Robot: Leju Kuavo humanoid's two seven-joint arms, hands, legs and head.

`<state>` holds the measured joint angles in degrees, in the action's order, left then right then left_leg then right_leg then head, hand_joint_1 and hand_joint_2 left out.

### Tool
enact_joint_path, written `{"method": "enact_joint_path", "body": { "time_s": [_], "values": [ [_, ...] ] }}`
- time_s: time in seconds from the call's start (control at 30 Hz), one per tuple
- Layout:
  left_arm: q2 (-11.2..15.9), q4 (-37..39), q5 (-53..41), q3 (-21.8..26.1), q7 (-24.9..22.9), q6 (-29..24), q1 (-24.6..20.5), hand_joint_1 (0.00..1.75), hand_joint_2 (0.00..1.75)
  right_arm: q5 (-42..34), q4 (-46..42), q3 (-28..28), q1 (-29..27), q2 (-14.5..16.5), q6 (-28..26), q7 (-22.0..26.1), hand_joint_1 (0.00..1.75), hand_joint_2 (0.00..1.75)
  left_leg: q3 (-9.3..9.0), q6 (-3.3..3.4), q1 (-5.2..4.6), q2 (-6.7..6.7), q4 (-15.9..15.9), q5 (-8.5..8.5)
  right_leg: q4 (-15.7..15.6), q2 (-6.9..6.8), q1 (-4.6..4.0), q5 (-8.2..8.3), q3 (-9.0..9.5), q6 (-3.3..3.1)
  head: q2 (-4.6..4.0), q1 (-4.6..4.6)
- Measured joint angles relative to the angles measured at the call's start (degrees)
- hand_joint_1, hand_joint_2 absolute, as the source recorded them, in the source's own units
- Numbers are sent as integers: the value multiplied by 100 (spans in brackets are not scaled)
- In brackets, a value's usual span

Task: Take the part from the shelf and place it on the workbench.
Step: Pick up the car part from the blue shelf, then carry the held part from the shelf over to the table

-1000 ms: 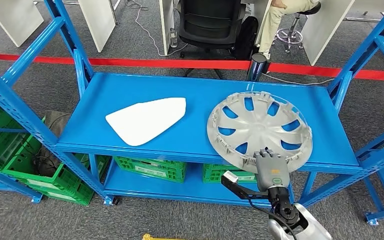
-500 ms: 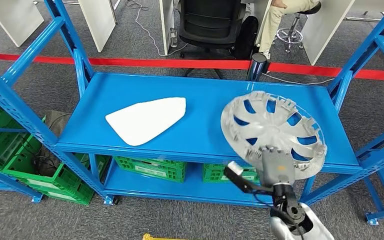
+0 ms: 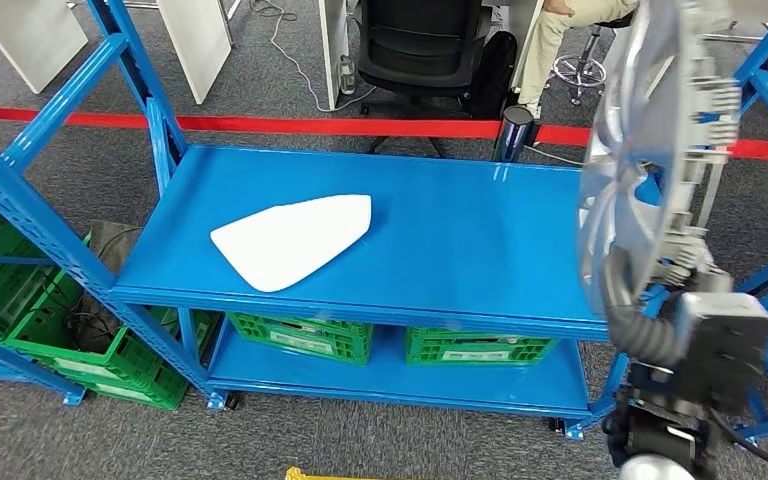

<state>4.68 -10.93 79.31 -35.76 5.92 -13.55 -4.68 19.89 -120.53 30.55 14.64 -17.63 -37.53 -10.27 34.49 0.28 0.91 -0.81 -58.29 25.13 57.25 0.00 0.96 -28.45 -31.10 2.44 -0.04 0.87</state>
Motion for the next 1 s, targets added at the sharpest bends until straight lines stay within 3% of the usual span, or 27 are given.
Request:
{"method": "enact_joint_path", "body": {
  "time_s": [0.27, 0.43, 0.5, 0.63, 0.77, 1.0],
  "values": [
    [-16, 0, -89, 40, -199, -92, -8, 0, 0, -292, -624, -246, -391, -43, -117, 268, 175, 175, -2, -1, 1, 2, 4, 0, -1, 4, -1, -3, -20, 2, 0, -4],
    [-56, 0, -78, 40, -72, -130, -11, 0, 0, -1064, -667, -288, -967, 95, -163, 1219, 175, 175, 0, -5, 1, 0, 9, 3, 0, 1, -1, -5, -6, 1, 0, -3],
    [-71, 0, -96, 40, 3, -131, -12, 0, 0, -911, -624, -284, -1178, 203, -163, 1480, 175, 175, 3, -5, 1, -1, 10, 3, 1, 0, -1, -4, 25, 0, 0, -1],
    [-95, 0, -147, 40, -25, -211, -17, 0, 0, -91, -530, -281, -1365, 415, -164, 1438, 175, 175, 1, -5, 1, 3, 10, 2, 4, 4, -1, -1, 62, -3, 0, -4],
    [-114, 0, -95, 40, -33, -215, -24, 0, 0, 259, -462, -284, -1480, 594, -166, 1256, 175, 175, -10, -4, -8, 3, 7, 6, -5, 2, 7, -2, 34, -1, 0, -8],
    [-131, 0, -11, 51, -28, -169, -23, 0, 0, 101, -311, -499, -1609, 770, -168, 1316, 175, 175, -7, 33, -56, 2, -6, 34, -8, 2, 56, -2, 5, 45, 0, -11]
  ]
}}
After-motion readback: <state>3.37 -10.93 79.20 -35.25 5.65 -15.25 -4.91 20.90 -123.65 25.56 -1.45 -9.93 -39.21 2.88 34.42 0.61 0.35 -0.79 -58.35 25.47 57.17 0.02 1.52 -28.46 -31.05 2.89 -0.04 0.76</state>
